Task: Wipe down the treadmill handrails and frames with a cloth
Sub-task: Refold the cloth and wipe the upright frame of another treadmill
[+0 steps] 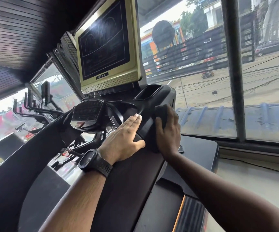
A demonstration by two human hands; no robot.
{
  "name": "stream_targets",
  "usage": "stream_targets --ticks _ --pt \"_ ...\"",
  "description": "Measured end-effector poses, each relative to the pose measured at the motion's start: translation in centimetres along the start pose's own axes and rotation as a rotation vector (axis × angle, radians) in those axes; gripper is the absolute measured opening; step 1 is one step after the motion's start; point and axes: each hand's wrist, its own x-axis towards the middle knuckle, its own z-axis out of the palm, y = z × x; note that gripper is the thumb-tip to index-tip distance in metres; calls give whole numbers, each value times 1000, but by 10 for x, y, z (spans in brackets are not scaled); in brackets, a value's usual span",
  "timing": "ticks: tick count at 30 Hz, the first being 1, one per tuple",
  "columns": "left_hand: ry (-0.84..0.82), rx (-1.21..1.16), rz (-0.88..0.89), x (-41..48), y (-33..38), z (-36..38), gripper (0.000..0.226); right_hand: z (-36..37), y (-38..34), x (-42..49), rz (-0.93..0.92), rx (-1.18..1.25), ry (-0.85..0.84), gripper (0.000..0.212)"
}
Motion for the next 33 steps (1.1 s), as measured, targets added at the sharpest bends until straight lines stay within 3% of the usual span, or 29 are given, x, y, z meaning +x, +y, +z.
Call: stream_targets --ticks 2,7,12,17,24,25,29,33 --pt "-2 -9 -4 1 0 0 86 2 -4 -1 204 64 8 59" --pt "-4 -33 -4 7 2 -1 86 1 -5 -1 -148 -12 -6 59" --pt "7 -38 -16 13 -3 4 87 4 -6 41 210 43 -30 56" --pt "11 -59 -34 16 -5 6 88 3 -6 47 -63 -36 -28 55" --pt "13 -65 -60 15 -4 4 89 2 -3 67 341 96 -17 57" --pt "20 -79 -65 14 -4 4 88 2 -5 51 328 106 -18 57" --pt "53 -164 -81 5 -4 4 80 1 -1 0 -49 82 -19 57" --pt "62 -205 -96 -12 -4 5 79 6 -6 -3 212 135 37 58"
